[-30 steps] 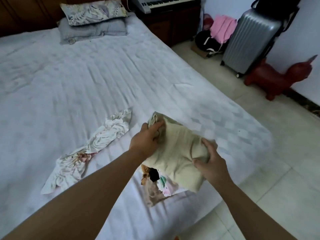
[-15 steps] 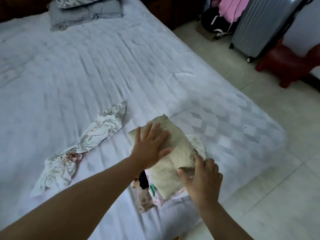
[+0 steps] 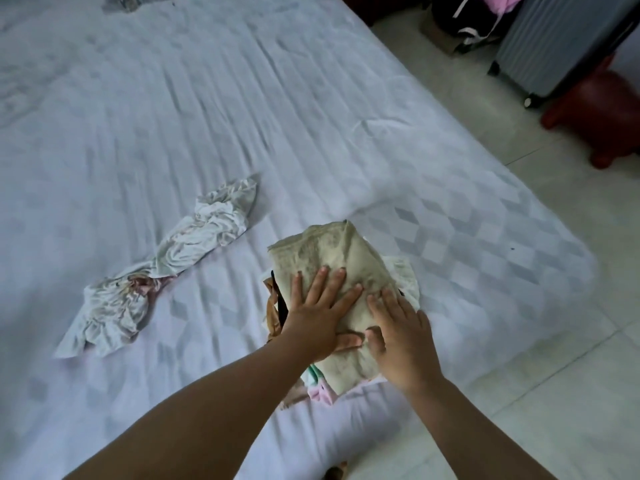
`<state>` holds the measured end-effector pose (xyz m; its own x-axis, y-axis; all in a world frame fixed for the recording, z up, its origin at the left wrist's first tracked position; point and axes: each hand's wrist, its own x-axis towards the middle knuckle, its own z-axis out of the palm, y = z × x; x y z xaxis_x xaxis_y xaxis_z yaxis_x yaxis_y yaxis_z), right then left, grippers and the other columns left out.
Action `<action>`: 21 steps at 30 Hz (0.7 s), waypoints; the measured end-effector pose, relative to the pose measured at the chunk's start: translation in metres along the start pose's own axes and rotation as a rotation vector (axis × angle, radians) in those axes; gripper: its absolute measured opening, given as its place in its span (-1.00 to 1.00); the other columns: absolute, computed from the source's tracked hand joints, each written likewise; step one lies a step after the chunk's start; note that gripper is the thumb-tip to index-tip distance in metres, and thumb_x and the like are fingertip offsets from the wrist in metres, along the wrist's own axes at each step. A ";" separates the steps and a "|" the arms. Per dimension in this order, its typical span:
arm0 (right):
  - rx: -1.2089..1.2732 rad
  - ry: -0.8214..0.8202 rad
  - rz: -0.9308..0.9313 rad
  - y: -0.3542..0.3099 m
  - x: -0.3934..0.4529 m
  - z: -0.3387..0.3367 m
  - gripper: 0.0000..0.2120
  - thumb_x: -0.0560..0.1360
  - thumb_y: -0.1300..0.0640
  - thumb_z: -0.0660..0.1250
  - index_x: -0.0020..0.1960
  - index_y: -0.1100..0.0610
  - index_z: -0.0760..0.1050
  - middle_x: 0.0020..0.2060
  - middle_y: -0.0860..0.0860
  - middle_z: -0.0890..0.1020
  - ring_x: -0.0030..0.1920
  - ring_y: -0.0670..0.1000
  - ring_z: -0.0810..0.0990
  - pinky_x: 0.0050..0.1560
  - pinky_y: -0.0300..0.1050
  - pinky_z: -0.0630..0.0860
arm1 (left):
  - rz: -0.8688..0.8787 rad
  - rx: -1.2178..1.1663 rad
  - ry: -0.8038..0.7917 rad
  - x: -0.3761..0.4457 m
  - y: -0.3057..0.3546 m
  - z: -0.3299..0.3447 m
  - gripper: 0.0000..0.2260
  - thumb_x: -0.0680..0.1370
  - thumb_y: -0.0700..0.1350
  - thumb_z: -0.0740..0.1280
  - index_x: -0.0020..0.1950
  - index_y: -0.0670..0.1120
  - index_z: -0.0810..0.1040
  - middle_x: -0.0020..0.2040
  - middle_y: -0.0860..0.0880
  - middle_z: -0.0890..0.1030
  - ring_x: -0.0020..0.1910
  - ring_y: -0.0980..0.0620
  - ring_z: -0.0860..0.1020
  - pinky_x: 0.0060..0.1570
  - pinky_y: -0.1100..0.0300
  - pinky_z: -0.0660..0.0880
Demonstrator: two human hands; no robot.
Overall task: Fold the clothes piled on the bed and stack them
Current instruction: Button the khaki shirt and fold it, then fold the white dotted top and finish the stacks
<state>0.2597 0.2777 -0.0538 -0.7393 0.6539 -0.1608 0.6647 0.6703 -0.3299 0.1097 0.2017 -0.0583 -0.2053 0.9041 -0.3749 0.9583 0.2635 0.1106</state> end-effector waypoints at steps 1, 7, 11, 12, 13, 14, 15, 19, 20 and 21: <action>-0.001 0.016 0.011 -0.003 0.001 -0.006 -0.53 0.34 0.03 0.20 0.21 0.13 0.52 0.18 0.19 0.58 0.16 0.22 0.59 0.04 0.26 0.53 | -0.004 -0.030 -0.016 -0.001 -0.002 -0.003 -0.15 0.29 0.51 -0.27 0.52 0.20 -0.22 0.56 0.01 -0.21 0.53 -0.10 -0.25 0.39 -0.28 -0.33; 0.044 0.129 -0.070 -0.037 0.012 -0.035 -0.55 0.38 -0.02 0.15 0.13 0.21 0.53 0.15 0.22 0.58 0.19 0.22 0.56 0.16 0.27 0.45 | -0.018 -0.181 0.117 -0.033 -0.030 -0.035 -0.14 0.29 0.46 -0.20 0.55 0.15 -0.11 0.56 0.04 -0.20 0.52 -0.01 -0.26 0.40 -0.12 -0.37; 0.099 0.233 -0.128 -0.070 0.022 -0.040 -0.60 0.41 0.04 0.15 0.07 0.27 0.57 0.13 0.24 0.58 0.14 0.24 0.57 0.14 0.23 0.49 | -0.109 -0.397 0.295 -0.060 -0.058 -0.033 -0.36 0.50 0.18 -0.11 0.52 -0.07 0.19 0.53 -0.09 0.19 0.52 -0.08 0.13 0.44 0.00 -0.10; 0.108 0.246 -0.155 -0.083 0.026 -0.037 -0.62 0.41 0.06 0.16 0.05 0.27 0.58 0.12 0.25 0.59 0.12 0.24 0.57 0.14 0.22 0.49 | -0.127 -0.441 0.329 -0.071 -0.069 -0.029 -0.43 0.53 0.09 -0.04 0.47 -0.15 0.30 0.46 -0.15 0.33 0.44 -0.14 0.30 0.40 -0.01 0.08; 0.121 0.245 -0.181 -0.094 0.029 -0.035 -0.64 0.41 0.09 0.16 0.03 0.28 0.59 0.09 0.24 0.60 0.09 0.24 0.58 0.12 0.20 0.50 | -0.146 -0.472 0.361 -0.079 -0.078 -0.023 -0.49 0.54 0.02 0.03 0.41 -0.19 0.39 0.38 -0.19 0.42 0.36 -0.18 0.41 0.34 -0.02 0.23; 0.135 0.242 -0.202 -0.104 0.033 -0.033 -0.66 0.41 0.11 0.16 -0.01 0.28 0.59 0.04 0.24 0.61 0.05 0.23 0.60 0.09 0.16 0.52 | -0.182 -0.509 0.369 -0.086 -0.087 -0.018 -0.54 0.55 -0.02 0.08 0.37 -0.19 0.43 0.35 -0.19 0.45 0.32 -0.19 0.45 0.31 -0.01 0.31; 0.155 0.236 -0.228 -0.120 0.037 -0.027 -0.71 0.40 0.14 0.18 -0.06 0.28 0.60 -0.03 0.21 0.63 -0.01 0.22 0.61 0.03 0.10 0.54 | -0.242 -0.535 0.361 -0.098 -0.100 -0.012 -0.59 0.57 -0.04 0.12 0.37 -0.16 0.43 0.38 -0.16 0.43 0.34 -0.15 0.42 0.32 0.04 0.32; 0.257 0.050 -0.275 -0.177 0.041 0.004 -0.89 0.44 0.22 0.27 -0.13 0.22 0.56 -0.24 0.03 0.59 -0.16 0.14 0.57 -0.18 -0.09 0.42 | -0.549 -0.736 0.098 -0.144 -0.151 0.029 -0.65 0.60 0.02 0.23 0.37 -0.02 0.42 0.36 0.01 0.43 0.31 0.04 0.41 0.29 0.20 0.30; 0.267 -0.017 -0.281 -0.194 0.040 0.020 -0.88 0.46 0.21 0.27 -0.11 0.21 0.57 -0.22 0.02 0.59 -0.13 0.13 0.57 -0.15 -0.08 0.41 | -0.621 -0.794 0.054 -0.160 -0.165 0.041 -0.65 0.59 0.04 0.24 0.36 -0.01 0.44 0.34 0.01 0.46 0.27 0.04 0.44 0.27 0.19 0.32; 0.259 -0.062 -0.291 -0.206 0.038 0.034 -0.83 0.47 0.17 0.24 -0.07 0.22 0.58 -0.18 0.04 0.62 -0.09 0.14 0.58 -0.08 -0.05 0.43 | -0.671 -0.822 0.022 -0.173 -0.175 0.051 -0.65 0.59 0.05 0.24 0.35 0.00 0.44 0.32 0.01 0.47 0.25 0.04 0.45 0.27 0.18 0.34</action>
<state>0.0914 0.1529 -0.0234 -0.9032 0.4220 -0.0788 0.3829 0.7088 -0.5925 -0.0123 -0.0176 -0.0594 -0.6534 0.4930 -0.5745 0.2201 0.8498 0.4790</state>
